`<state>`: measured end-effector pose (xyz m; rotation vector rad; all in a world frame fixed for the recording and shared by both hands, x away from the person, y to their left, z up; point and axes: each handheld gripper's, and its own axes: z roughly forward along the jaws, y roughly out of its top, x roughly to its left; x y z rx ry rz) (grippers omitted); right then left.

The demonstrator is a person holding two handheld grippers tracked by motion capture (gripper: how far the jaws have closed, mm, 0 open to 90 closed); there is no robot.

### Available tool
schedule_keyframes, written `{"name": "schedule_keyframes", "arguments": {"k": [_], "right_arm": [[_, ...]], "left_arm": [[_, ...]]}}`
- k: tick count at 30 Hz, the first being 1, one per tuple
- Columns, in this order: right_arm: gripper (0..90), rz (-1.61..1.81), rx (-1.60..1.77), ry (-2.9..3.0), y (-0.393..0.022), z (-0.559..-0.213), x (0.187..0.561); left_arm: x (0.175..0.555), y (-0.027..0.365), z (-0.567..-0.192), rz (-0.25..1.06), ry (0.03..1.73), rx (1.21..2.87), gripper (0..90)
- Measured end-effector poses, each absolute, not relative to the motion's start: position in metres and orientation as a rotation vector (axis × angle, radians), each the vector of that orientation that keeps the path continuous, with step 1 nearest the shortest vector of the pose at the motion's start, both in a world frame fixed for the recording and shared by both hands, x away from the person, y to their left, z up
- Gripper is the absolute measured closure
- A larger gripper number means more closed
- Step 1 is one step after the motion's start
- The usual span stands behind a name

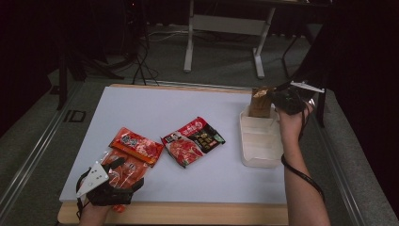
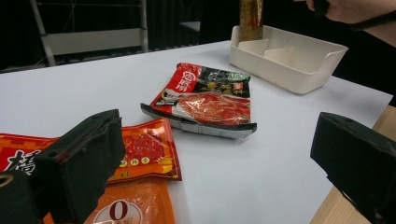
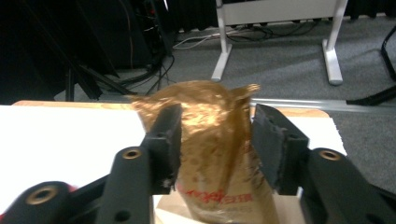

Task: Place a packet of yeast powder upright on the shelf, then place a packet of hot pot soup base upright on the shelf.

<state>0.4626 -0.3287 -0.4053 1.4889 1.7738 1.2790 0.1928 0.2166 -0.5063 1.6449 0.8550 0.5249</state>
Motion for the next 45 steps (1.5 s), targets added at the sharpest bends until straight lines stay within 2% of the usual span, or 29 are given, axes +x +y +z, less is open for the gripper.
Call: {"name": "schedule_keyframes", "arguments": {"k": [9, 13, 21, 28, 33, 40, 43, 45], "right_arm": [[21.9, 1.349, 1.393, 1.828, -0.313, -0.403, 0.430], [14.2, 1.428, 1.361, 1.869, -0.305, -0.408, 0.412], [14.3, 1.431, 1.268, 1.960, -0.292, -0.413, 0.383], [14.6, 1.484, 1.144, 1.992, -0.289, -0.409, 0.347], [15.0, 1.492, 1.069, 2.001, -0.285, -0.405, 0.319], [14.7, 1.521, 1.016, 2.053, -0.277, -0.404, 0.290], [14.4, 1.569, 0.961, 2.072, -0.273, -0.408, 0.275], [14.4, 1.570, 0.948, 2.075, -0.270, -0.410, 0.270]], "left_arm": [[0.193, 0.214, -0.507, 0.522, 0.846, 1.657, 2.7], [0.193, 0.213, -0.508, 0.507, 0.837, 1.665, 2.7], [0.195, 0.209, -0.507, 0.515, 0.798, 1.704, 2.7], [0.201, 0.206, -0.503, 0.380, 0.812, 1.763, 3.6], [0.204, 0.199, -0.496, 0.349, 0.786, 1.826, 3.6], [0.222, 0.199, -0.490, 0.271, 0.796, 1.831, 3.9], [0.227, 0.198, -0.488, 0.275, 0.782, 1.824, 12.6], [0.232, 0.196, -0.487, 0.284, 0.772, 1.827, 22.1]]}}
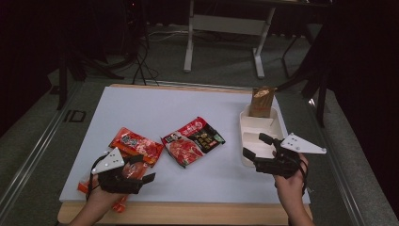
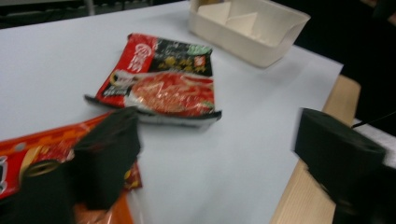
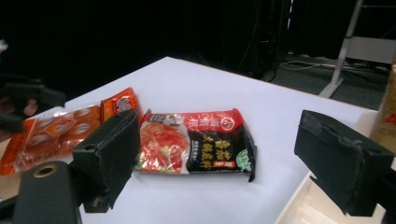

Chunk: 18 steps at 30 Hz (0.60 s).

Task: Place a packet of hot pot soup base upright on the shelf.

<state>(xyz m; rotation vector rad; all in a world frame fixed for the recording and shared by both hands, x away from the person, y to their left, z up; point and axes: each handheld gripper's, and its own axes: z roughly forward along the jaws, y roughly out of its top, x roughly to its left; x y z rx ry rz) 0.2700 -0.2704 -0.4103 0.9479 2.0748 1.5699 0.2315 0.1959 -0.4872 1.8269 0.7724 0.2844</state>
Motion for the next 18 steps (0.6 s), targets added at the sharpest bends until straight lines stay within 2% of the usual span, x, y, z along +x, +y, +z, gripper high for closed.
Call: {"name": "schedule_keyframes", "arguments": {"k": [2, 6, 13, 14, 18], "right_arm": [[14.3, 1.576, 0.932, 2.081, -0.269, -0.412, 0.267], [14.3, 1.582, 0.916, 2.088, -0.267, -0.413, 0.263], [14.3, 1.597, 0.909, 2.080, -0.268, -0.414, 0.257], [14.3, 1.584, 0.903, 2.079, -0.269, -0.416, 0.255], [15.3, 1.607, 0.887, 2.075, -0.268, -0.418, 0.252]], "left_arm": [[0.237, 0.192, -0.486, 0.293, 0.773, 1.857, 24.8], [0.245, 0.188, -0.483, 0.301, 0.775, 1.882, 41.2], [0.270, 0.180, -0.472, 0.318, 0.807, 1.915, 52.2], [0.273, 0.180, -0.471, 0.318, 0.810, 1.913, 57.0], [0.284, 0.177, -0.470, 0.328, 0.818, 1.905, 67.0]]}}
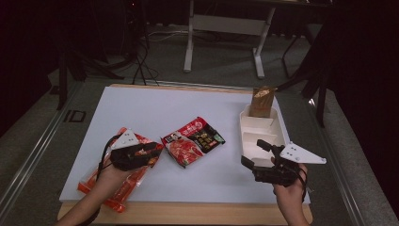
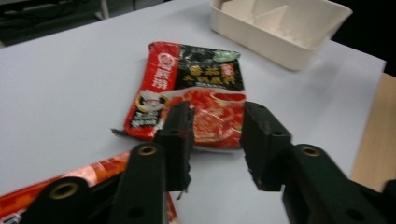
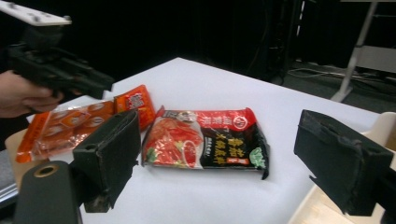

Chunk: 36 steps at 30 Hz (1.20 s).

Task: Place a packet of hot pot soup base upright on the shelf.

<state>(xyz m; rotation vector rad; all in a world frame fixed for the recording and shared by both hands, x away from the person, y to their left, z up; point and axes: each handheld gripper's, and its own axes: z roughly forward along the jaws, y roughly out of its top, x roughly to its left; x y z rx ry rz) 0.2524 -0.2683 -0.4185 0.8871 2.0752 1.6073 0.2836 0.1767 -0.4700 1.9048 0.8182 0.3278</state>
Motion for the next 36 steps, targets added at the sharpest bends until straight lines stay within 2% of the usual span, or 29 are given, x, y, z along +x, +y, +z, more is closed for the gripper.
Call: {"name": "schedule_keyframes", "arguments": {"k": [5, 10, 13, 17, 30, 36], "right_arm": [[15.9, 1.623, 0.871, 2.091, -0.264, -0.424, 0.248], [15.9, 1.613, 0.859, 2.100, -0.261, -0.428, 0.247], [15.9, 1.632, 0.853, 2.103, -0.260, -0.427, 0.247], [15.9, 1.632, 0.827, 2.115, -0.257, -0.426, 0.245], [15.9, 1.621, 0.815, 2.147, -0.255, -0.431, 0.247], [15.9, 1.627, 0.792, 2.165, -0.253, -0.432, 0.247]], "left_arm": [[0.296, 0.172, -0.474, 0.336, 0.833, 1.892, 69.8], [0.312, 0.166, -0.482, 0.323, 0.868, 1.935, 77.7], [0.320, 0.161, -0.488, 0.375, 0.877, 1.998, 81.1], [0.333, 0.157, -0.496, 0.375, 0.926, 2.033, 89.3], [0.381, 0.157, -0.504, 0.424, 1.004, 2.112, 89.9], [0.397, 0.156, -0.514, 0.379, 1.039, 2.146, 89.9]]}}
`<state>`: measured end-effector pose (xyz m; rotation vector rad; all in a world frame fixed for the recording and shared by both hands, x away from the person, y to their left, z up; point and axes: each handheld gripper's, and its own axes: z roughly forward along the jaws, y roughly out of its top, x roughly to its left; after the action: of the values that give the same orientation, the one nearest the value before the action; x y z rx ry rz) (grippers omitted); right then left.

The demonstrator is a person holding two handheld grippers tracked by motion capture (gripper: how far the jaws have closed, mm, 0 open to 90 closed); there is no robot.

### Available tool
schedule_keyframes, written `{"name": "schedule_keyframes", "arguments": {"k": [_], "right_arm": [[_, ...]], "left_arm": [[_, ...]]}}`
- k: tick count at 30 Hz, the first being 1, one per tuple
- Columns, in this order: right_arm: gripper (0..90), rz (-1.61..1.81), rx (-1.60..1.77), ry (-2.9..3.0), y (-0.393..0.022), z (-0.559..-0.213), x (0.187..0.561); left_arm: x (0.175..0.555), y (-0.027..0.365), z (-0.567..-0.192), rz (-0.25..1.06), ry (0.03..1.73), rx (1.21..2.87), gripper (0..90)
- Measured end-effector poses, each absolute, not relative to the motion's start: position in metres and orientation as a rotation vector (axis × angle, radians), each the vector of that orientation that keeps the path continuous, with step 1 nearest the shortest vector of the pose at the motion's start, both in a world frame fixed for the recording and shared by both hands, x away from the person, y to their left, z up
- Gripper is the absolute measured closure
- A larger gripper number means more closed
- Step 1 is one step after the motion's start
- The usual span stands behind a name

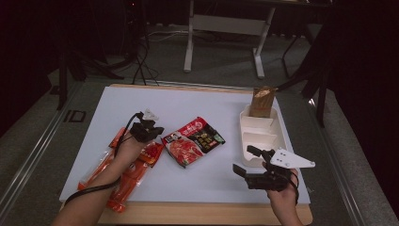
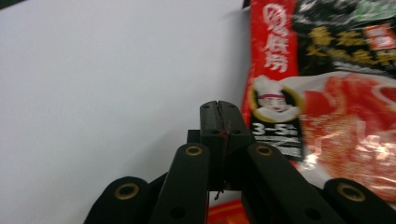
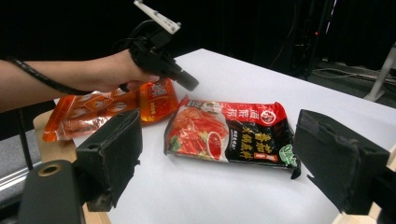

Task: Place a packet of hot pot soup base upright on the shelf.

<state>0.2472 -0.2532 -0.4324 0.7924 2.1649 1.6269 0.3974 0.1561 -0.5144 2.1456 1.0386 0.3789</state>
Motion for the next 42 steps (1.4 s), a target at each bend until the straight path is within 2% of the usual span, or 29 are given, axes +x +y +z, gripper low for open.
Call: {"name": "schedule_keyframes", "arguments": {"k": [3, 13, 23, 42], "right_arm": [[15.9, 1.629, 0.794, 2.171, -0.253, -0.434, 0.247], [15.9, 1.635, 0.804, 2.175, -0.256, -0.436, 0.250], [15.9, 1.627, 0.802, 2.177, -0.255, -0.437, 0.249], [16.1, 1.602, 0.777, 2.183, -0.253, -0.437, 0.249]], "left_arm": [[0.405, 0.150, -0.524, 0.310, 1.031, 2.214, 89.9], [0.405, 0.134, -0.524, 0.252, 0.955, 2.340, 89.9], [0.382, 0.112, -0.519, 0.241, 0.902, 2.368, 89.8], [0.358, 0.094, -0.520, 0.127, 0.859, 2.364, 89.8]]}}
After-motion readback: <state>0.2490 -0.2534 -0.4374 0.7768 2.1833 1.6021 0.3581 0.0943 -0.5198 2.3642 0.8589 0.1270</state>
